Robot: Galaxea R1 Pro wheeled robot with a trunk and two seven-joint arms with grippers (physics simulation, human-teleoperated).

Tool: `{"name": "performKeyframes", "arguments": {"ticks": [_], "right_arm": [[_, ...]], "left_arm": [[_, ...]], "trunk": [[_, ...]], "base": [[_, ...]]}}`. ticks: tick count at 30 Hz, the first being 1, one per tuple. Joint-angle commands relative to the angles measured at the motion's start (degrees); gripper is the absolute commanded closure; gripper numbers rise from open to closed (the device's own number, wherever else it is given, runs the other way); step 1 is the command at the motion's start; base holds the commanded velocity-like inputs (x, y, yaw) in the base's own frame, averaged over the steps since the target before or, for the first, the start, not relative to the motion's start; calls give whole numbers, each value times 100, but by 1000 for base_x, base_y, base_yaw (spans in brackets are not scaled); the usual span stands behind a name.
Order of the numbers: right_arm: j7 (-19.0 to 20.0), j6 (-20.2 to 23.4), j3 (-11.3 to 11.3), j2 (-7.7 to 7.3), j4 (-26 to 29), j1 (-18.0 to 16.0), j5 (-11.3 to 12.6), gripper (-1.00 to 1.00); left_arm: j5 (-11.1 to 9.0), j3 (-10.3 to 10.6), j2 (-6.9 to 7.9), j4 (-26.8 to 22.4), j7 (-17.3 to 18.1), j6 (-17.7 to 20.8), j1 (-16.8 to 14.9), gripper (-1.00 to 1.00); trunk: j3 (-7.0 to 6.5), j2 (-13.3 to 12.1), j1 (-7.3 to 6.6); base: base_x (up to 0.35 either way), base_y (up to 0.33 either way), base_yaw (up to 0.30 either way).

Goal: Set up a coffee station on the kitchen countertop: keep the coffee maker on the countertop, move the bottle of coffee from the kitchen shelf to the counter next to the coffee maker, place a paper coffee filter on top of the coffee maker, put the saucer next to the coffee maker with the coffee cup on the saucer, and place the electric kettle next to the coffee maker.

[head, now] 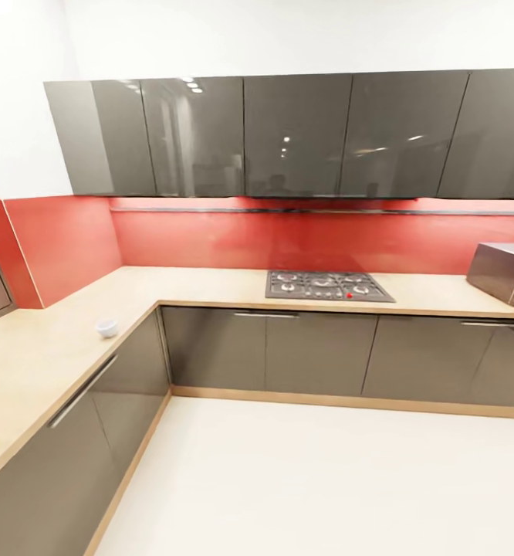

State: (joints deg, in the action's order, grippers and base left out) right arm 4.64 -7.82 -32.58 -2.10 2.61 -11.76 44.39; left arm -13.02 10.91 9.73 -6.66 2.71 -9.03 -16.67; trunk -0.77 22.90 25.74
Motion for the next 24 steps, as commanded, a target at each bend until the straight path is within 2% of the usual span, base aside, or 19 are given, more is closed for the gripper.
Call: {"name": "performKeyframes", "arguments": {"ticks": [1,24], "right_arm": [[28,-18,-38,-1,-6,-2,61,-100],[28,-18,-38,2,-6,-2,61,-100]], "left_arm": [[-60,43,3,7,19,-20,-3,-100],[-59,43,-6,7,19,-20,-3,-100]], "trunk": [[2,3,5],[2,3,5]], "base": [[338,0,0],[338,0,0]]}}
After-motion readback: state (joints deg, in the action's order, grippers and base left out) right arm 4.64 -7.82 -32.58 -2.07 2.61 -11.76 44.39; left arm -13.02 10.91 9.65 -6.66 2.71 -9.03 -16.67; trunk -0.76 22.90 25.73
